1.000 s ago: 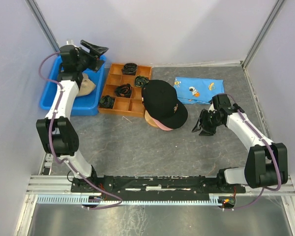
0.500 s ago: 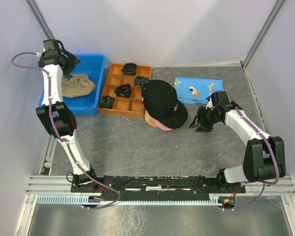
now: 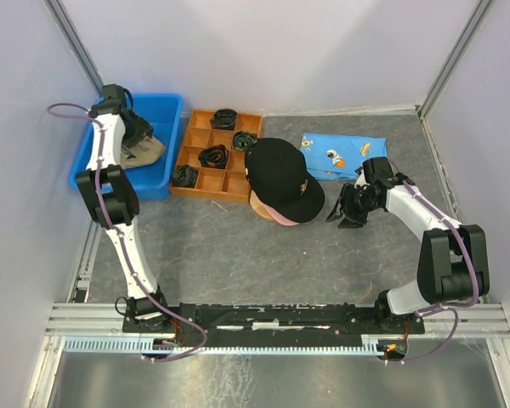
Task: Stack the hats
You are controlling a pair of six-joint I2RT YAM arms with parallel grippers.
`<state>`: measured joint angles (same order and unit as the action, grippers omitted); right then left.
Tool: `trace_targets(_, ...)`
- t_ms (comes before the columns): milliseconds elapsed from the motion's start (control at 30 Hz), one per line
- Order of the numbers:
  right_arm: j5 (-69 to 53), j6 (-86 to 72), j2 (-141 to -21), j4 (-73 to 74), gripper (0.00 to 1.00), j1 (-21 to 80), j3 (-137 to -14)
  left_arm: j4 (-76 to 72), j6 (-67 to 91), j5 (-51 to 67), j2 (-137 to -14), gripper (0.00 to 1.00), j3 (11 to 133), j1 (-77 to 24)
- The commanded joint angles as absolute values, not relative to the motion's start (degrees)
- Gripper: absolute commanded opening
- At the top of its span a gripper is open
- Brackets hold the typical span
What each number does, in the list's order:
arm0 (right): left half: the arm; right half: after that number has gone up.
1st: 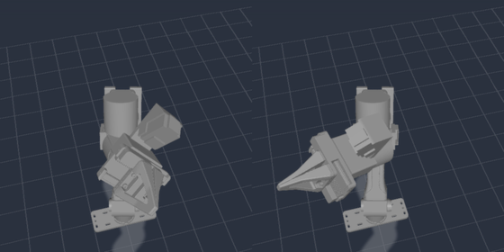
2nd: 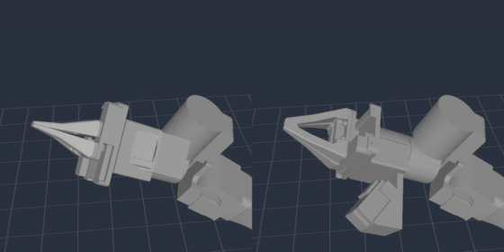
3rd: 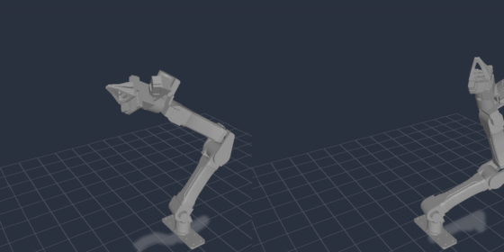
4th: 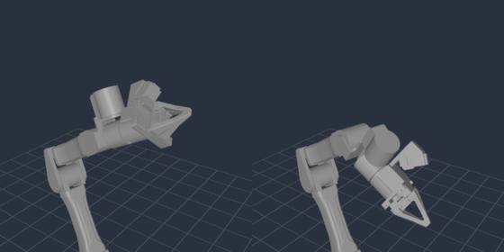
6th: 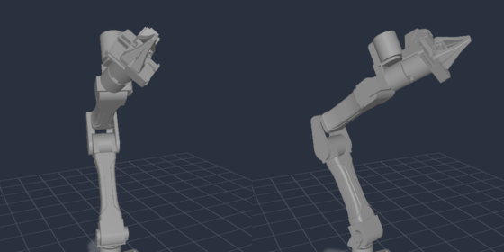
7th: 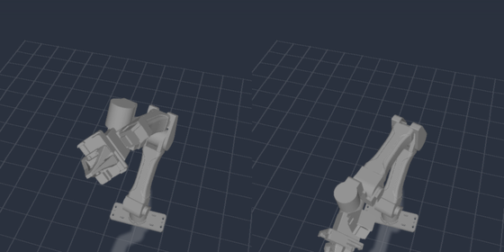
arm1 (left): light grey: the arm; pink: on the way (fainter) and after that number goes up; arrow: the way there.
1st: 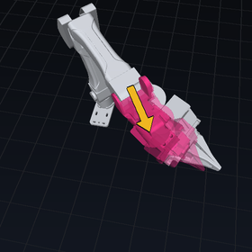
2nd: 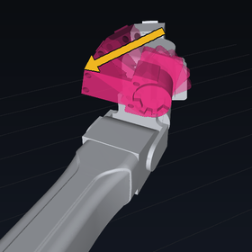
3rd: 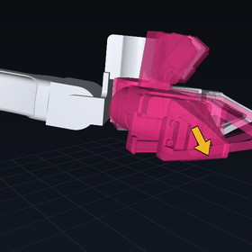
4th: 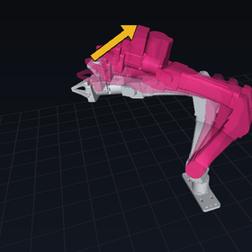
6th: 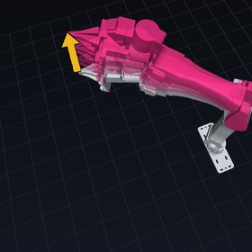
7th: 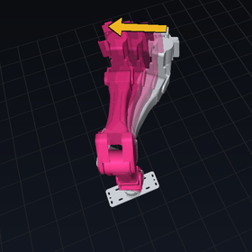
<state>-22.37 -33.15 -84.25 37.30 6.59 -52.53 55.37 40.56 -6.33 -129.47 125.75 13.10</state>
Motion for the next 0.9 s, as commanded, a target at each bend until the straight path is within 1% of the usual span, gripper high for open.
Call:
trace_targets(0,-21.93,-32.63,-85.28,35.95,0.52,6.09,-56.01,57.12,37.65,-9.95,-129.26,0.88,125.03,10.68)
trace_targets(100,-21.87,-32.52,-85.59,36.14,0.52,5.60,-56.46,56.92,38.77,-10.43,-129.39,0.88,123.82,10.24)
trace_targets(633,-22.07,-31.65,-84.40,37.05,0.52,3.82,-55.70,55.84,46.95,-9.98,-135.65,0.89,126.23,9.52)
trace_targets(800,-22.06,-31.45,-84.16,37.21,0.52,3.18,-55.64,55.06,48.31,-12.12,-136.54,0.89,127.39,9.38)
trace_targets(867,-22.22,-31.39,-84.03,37.23,0.52,2.85,-55.57,55.05,48.43,-13.60,-136.50,0.87,127.51,9.32)
